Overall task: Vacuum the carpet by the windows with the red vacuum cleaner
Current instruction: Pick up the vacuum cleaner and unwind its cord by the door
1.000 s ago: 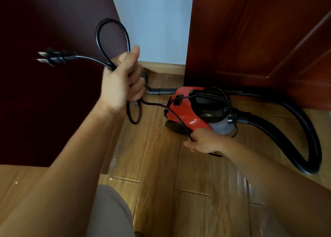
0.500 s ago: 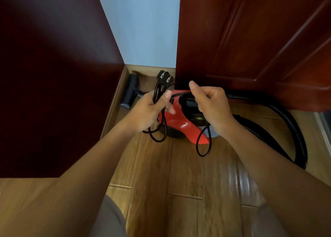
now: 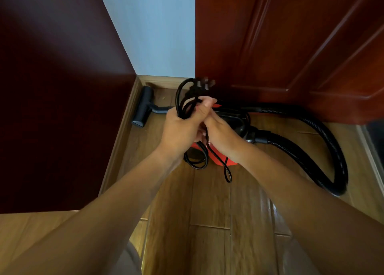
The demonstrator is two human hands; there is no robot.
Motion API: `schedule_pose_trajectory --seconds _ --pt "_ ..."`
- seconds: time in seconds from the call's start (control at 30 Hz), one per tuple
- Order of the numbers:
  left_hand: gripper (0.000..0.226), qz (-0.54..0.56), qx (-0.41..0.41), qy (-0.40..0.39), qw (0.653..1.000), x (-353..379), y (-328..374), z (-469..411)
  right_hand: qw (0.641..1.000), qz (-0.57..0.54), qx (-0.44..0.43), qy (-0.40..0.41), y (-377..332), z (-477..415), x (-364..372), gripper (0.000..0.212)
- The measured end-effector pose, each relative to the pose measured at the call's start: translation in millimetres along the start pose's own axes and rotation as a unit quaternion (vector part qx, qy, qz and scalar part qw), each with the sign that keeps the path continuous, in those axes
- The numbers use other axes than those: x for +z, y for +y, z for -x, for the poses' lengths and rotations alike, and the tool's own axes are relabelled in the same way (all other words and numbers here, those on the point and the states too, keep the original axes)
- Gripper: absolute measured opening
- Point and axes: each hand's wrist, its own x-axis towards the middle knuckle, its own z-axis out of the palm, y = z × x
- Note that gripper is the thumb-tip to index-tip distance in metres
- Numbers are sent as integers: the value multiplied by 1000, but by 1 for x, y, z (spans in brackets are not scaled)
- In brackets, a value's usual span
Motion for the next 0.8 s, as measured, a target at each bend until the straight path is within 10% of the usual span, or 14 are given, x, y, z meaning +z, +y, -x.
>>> schedule_pose_trajectory --seconds 0.23,0.47,0.8 --pt "26 83 13 160 984 -53 19 -24 961 259 79 -50 43 4 -14 55" --pt "27 -101 -73 -39 991 -30 1 -16 945 310 14 -106 22 5 5 47" --pt "40 167 -19 221 961 -93 34 -32 916 396 23 -56 29 8 -43 35"
